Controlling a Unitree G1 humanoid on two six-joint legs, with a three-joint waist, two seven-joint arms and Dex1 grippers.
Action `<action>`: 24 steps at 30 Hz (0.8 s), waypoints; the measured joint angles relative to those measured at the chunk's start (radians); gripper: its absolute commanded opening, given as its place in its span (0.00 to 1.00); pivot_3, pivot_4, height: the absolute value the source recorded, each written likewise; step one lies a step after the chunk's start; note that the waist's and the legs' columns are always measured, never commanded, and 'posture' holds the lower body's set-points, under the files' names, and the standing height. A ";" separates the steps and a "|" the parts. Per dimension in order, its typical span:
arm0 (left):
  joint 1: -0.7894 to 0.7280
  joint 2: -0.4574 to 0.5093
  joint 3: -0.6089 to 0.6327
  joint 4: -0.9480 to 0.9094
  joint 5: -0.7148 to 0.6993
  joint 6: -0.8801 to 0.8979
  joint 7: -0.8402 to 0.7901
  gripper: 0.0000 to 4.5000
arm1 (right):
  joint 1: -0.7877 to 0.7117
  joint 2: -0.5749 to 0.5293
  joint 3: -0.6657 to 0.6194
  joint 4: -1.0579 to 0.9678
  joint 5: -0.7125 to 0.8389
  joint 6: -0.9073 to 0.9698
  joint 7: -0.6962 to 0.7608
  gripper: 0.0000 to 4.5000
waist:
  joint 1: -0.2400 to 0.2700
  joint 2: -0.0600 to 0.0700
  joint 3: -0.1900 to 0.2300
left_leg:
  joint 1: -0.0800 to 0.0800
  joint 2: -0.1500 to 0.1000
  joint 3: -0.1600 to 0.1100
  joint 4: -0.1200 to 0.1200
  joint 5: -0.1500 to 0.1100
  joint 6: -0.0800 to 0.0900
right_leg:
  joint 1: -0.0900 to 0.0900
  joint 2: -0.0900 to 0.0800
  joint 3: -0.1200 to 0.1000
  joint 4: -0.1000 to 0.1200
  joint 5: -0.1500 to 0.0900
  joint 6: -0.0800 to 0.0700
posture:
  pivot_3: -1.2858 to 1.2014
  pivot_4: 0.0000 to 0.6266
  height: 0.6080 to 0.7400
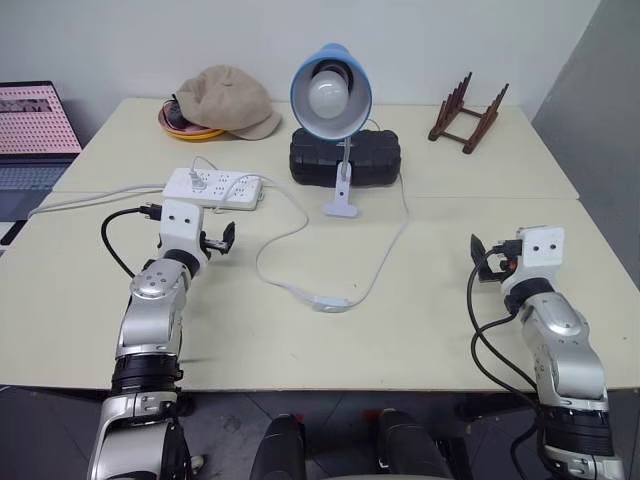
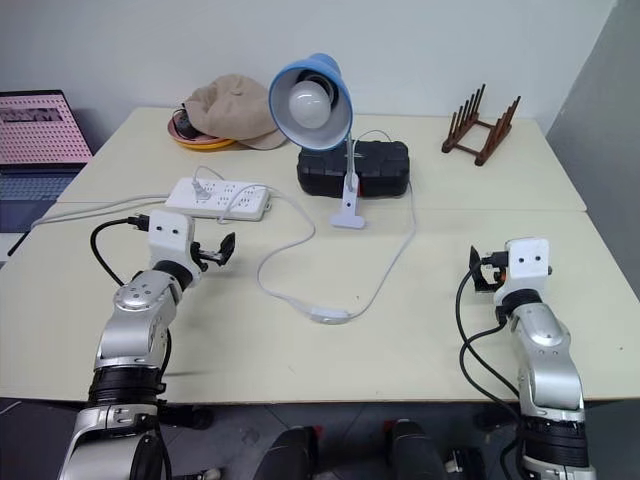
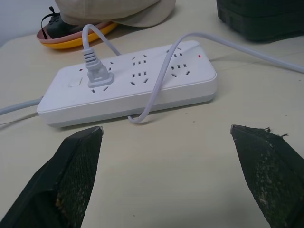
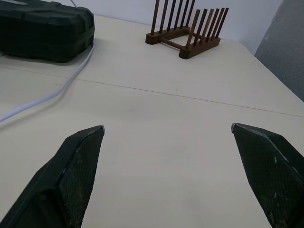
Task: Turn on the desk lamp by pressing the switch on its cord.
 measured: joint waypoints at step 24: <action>-0.054 0.441 -0.268 -0.375 -0.302 0.205 -0.993 1.00 | -0.250 -0.310 0.448 -0.010 0.239 0.158 0.872 1.00 | -0.012 0.000 0.003 | -0.001 0.001 0.000 -0.001 0.000 0.000 | -0.002 0.001 -0.001 -0.001 -0.005 -0.008 | 0.52 0.24 1.00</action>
